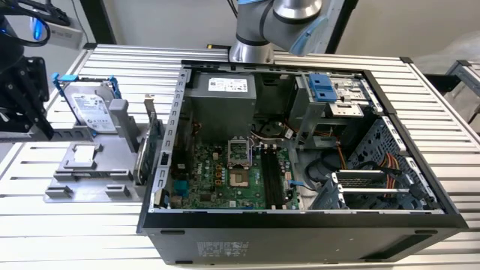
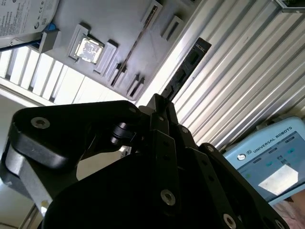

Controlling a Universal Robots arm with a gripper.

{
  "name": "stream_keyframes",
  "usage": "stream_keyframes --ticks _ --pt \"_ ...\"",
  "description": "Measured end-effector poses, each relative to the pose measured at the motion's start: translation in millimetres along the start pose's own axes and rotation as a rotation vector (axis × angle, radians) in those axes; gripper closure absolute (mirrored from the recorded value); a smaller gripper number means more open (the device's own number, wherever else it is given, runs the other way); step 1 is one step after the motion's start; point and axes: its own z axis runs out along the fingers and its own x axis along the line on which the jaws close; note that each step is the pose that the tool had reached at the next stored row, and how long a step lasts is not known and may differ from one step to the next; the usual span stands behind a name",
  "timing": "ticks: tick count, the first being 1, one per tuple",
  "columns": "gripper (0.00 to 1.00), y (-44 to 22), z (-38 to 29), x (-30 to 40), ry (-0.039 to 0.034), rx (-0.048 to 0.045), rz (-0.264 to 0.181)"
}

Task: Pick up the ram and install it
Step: 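Pick up the ram and move it above insertion slot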

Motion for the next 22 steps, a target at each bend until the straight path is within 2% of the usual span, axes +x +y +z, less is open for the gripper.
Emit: stream_keyframes --ticks 22 --pt "1.00 0.5 -29.4 -0.2 0.0000 0.0000 0.000"
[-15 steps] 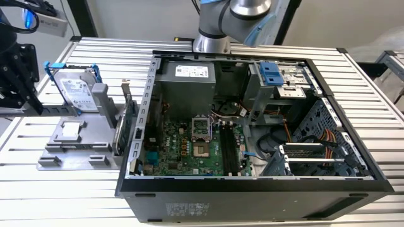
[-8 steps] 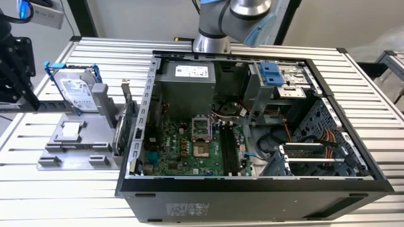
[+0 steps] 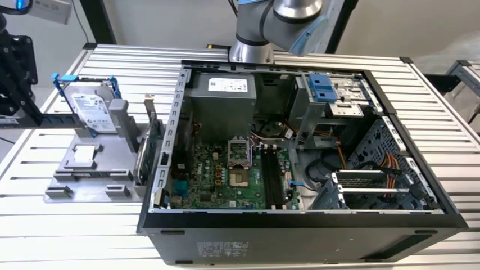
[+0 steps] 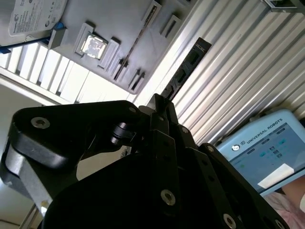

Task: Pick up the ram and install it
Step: 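Pick up the ram and move it above insertion slot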

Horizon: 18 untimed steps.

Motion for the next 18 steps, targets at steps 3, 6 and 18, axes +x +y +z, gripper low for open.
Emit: stream_keyframes --ticks 3,6,18 --pt "1.00 0.1 -3.7 0.0 -0.0001 0.0001 0.000" --pt "1.00 0.1 -7.4 0.0 0.0000 0.0000 0.000" --pt "1.00 0.4 -21.5 -0.1 0.0000 0.0001 0.000"
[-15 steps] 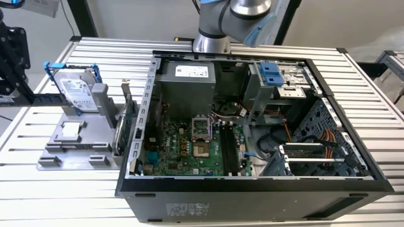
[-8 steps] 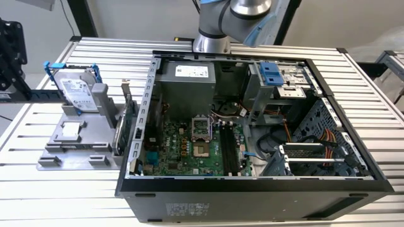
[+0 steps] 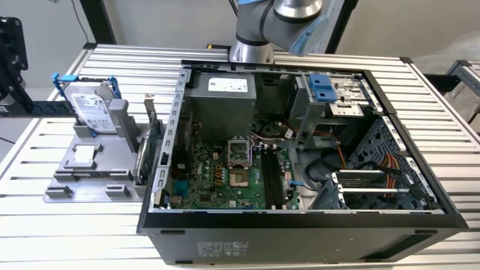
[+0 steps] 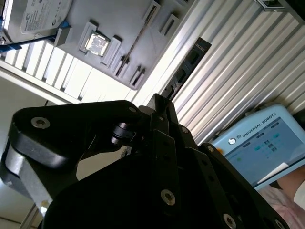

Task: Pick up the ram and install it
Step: 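Pick up the ram and move it above insertion slot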

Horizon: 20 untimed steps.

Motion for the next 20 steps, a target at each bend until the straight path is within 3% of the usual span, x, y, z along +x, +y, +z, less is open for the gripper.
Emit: stream_keyframes --ticks 20 --pt "1.00 0.4 -28.1 -0.2 0.0001 -0.0001 0.000"
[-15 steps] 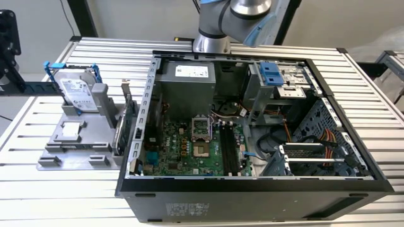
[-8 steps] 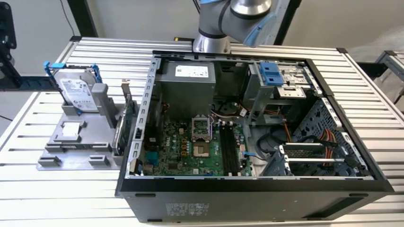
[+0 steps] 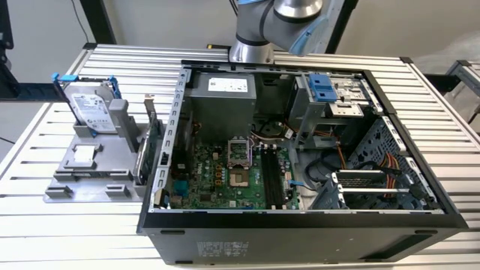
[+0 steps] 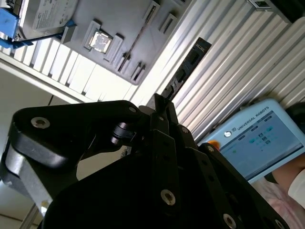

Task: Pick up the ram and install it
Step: 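Pick up the ram and move it above insertion slot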

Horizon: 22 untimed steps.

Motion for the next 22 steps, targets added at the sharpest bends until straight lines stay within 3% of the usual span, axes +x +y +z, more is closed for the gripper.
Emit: stream_keyframes --ticks 22 --pt "1.00 0.5 -29.5 -0.2 0.0000 0.0000 0.000"
